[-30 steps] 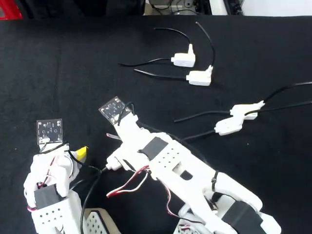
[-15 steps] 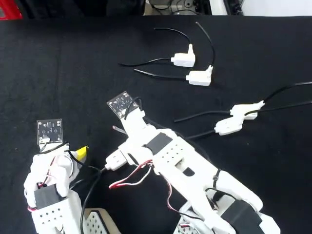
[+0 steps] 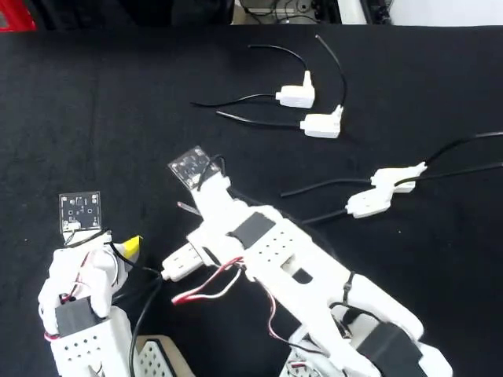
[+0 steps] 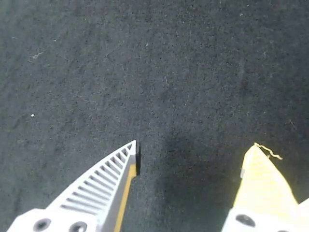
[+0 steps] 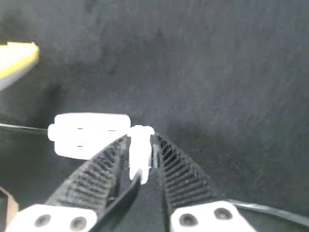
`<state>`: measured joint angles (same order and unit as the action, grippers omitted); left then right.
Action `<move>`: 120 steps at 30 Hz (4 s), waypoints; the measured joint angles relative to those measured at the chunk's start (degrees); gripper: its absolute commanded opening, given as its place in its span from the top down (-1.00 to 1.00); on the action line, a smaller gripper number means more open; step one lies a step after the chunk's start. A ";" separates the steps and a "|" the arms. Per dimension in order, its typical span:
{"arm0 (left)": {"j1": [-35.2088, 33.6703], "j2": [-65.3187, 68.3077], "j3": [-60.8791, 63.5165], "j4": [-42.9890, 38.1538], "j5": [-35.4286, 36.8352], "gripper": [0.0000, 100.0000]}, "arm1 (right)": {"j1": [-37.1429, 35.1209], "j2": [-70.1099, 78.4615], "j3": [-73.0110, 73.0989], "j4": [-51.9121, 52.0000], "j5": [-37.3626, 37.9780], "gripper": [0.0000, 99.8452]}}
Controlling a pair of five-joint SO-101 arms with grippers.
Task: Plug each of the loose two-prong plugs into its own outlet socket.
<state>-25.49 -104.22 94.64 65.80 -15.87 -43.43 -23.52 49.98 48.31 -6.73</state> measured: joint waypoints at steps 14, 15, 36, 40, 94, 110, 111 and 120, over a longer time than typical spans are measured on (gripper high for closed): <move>0.00 0.00 0.00 0.00 0.00 0.32 | -3.69 0.18 -3.43 3.34 -10.99 0.98; 0.00 0.00 0.00 0.00 0.00 0.32 | -3.69 0.18 -3.43 3.16 -11.96 0.98; 0.00 0.00 0.00 0.00 0.00 0.32 | -3.96 0.18 0.70 -0.26 -15.12 0.98; 0.00 0.00 0.00 0.00 0.00 0.32 | -6.68 0.18 1.41 -0.26 -15.21 0.98; 0.00 0.00 0.00 0.00 0.00 0.32 | -5.54 -5.98 3.52 1.76 -15.30 0.98; 0.00 0.00 0.00 0.00 0.00 0.32 | -5.54 -6.15 7.21 0.62 -15.82 0.98; 0.00 0.00 0.00 0.00 0.00 0.32 | -5.54 -6.33 7.65 -0.18 -16.26 0.98; 0.00 0.00 0.00 0.00 0.00 0.32 | -6.51 -6.68 8.35 -1.32 -16.79 0.98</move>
<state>-25.49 -104.22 94.64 65.80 -15.87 -49.93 -30.20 58.33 46.99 -23.52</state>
